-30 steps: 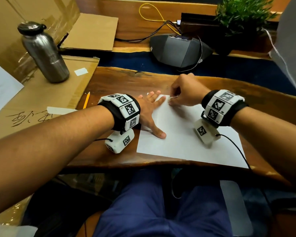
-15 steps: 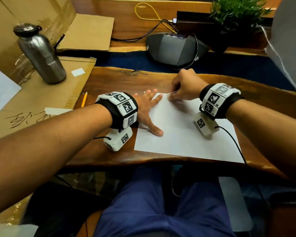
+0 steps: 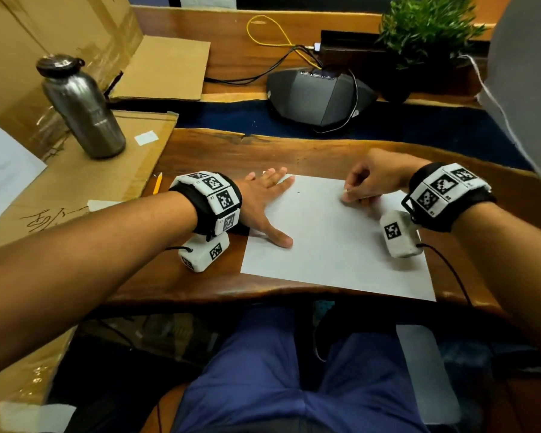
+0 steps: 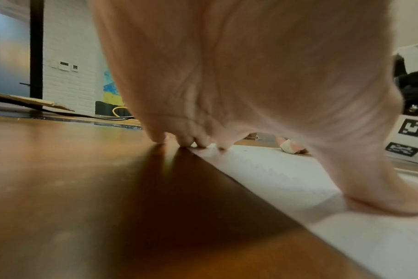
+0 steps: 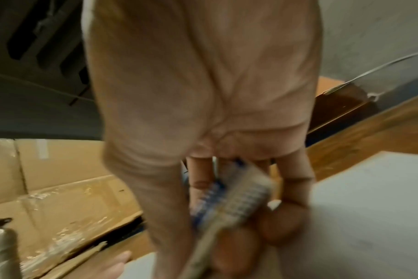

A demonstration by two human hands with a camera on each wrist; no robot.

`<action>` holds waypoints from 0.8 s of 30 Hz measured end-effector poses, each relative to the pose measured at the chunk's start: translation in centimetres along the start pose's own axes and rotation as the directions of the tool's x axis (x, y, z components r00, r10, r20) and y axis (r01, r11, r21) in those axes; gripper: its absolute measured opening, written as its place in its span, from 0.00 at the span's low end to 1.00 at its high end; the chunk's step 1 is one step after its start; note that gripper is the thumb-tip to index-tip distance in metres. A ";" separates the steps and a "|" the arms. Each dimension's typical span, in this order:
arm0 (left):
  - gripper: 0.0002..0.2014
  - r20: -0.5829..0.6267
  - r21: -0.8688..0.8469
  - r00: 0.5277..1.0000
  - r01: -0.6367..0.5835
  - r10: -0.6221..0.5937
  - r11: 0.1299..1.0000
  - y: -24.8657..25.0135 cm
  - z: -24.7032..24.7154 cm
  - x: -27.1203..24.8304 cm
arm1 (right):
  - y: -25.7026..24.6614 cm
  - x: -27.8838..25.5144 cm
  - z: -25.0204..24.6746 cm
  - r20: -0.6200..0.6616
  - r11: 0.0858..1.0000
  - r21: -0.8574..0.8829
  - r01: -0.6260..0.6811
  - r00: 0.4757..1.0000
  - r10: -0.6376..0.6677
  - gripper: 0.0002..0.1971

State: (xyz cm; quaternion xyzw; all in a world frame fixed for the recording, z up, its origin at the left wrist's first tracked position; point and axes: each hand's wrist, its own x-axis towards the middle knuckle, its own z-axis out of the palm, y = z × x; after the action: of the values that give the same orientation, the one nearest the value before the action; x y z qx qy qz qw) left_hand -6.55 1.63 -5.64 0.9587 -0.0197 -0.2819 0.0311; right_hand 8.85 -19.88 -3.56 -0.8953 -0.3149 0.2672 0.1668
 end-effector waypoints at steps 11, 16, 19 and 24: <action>0.55 -0.011 0.228 0.907 -0.408 0.422 0.884 0.5 0.3 -1.7 | 1.2 0.5 0.1 0.029 0.996 0.089 -0.001 1.000 -0.002 0.09; 0.51 0.068 0.280 0.784 -0.609 0.618 0.742 1.8 2.5 -2.1 | 1.1 0.7 0.0 0.061 0.996 0.085 -0.017 0.998 0.012 0.09; 0.48 0.055 0.248 0.862 -0.501 0.504 0.829 0.1 1.0 -0.1 | 0.9 0.8 -0.1 0.074 0.996 0.081 -0.026 0.997 0.020 0.09; 0.49 0.014 0.267 0.968 -0.244 0.249 0.932 -2.2 -2.7 3.9 | 0.9 0.8 -0.2 0.088 0.995 0.093 -0.040 0.996 0.032 0.09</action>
State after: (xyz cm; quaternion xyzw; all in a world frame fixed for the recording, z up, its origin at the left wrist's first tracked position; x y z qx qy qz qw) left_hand -1.80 3.72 -5.61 0.9468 -0.1772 -0.2610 -0.0632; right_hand 9.90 -20.06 -4.13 -0.8796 -0.2926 0.3232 0.1904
